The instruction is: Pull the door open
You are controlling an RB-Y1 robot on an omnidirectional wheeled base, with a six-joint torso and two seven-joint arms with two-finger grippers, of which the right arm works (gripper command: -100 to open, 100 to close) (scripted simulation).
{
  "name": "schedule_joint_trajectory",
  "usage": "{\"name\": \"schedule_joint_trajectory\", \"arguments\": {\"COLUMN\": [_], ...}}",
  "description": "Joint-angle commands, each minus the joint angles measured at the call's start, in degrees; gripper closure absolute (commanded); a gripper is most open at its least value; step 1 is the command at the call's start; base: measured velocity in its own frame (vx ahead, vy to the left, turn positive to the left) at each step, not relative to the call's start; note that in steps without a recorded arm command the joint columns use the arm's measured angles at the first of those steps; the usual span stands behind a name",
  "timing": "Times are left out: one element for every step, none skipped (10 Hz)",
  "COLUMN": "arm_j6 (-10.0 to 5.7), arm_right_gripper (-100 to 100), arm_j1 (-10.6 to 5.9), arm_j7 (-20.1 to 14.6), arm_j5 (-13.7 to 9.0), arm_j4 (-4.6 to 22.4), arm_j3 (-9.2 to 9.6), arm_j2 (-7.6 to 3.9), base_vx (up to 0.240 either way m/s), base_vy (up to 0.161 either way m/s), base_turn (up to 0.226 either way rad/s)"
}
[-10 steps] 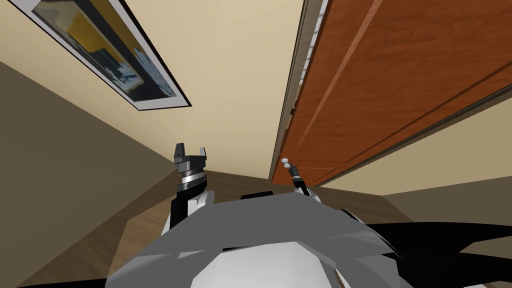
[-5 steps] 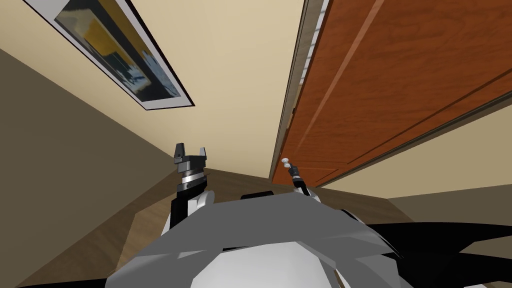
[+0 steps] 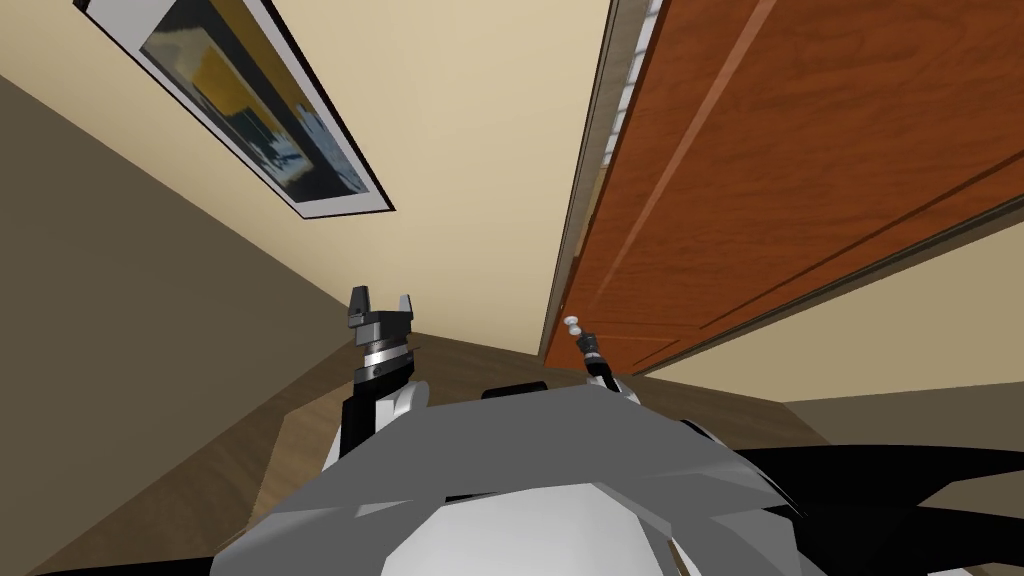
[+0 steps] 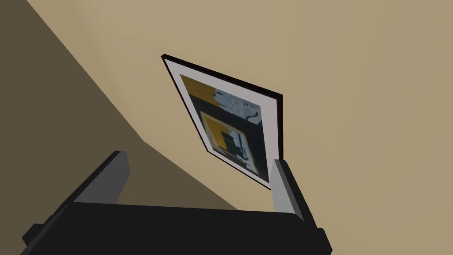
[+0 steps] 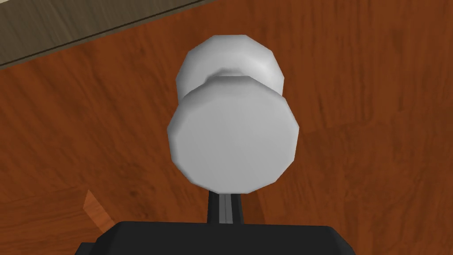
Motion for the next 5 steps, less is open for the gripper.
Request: {"name": "schedule_joint_trajectory", "arguments": {"arm_j6": [0.10, 0.23, 0.39, 0.55, 0.55], "arm_right_gripper": [-100, -100, -100, -100, -100], "arm_j1": [-0.15, -0.17, -0.19, -0.21, -0.21], "arm_j7": [-2.21, -3.69, -5.40, -6.99, -7.43], "arm_j5": [-0.85, -1.47, -2.18, -2.95, -2.95], "arm_j4": [-0.66, -0.88, -1.14, -1.42, -1.42], "arm_j3": [0.59, 0.90, 1.26, 1.65, 1.65], "arm_j2": [0.37, 0.50, 0.66, 0.84, 0.84], "base_vx": [-0.041, -0.053, -0.086, -0.099, -0.053], "base_vy": [-0.023, -0.019, 0.000, 0.023, 0.022], "base_turn": [-0.017, -0.022, 0.024, 0.064, 0.019]}}
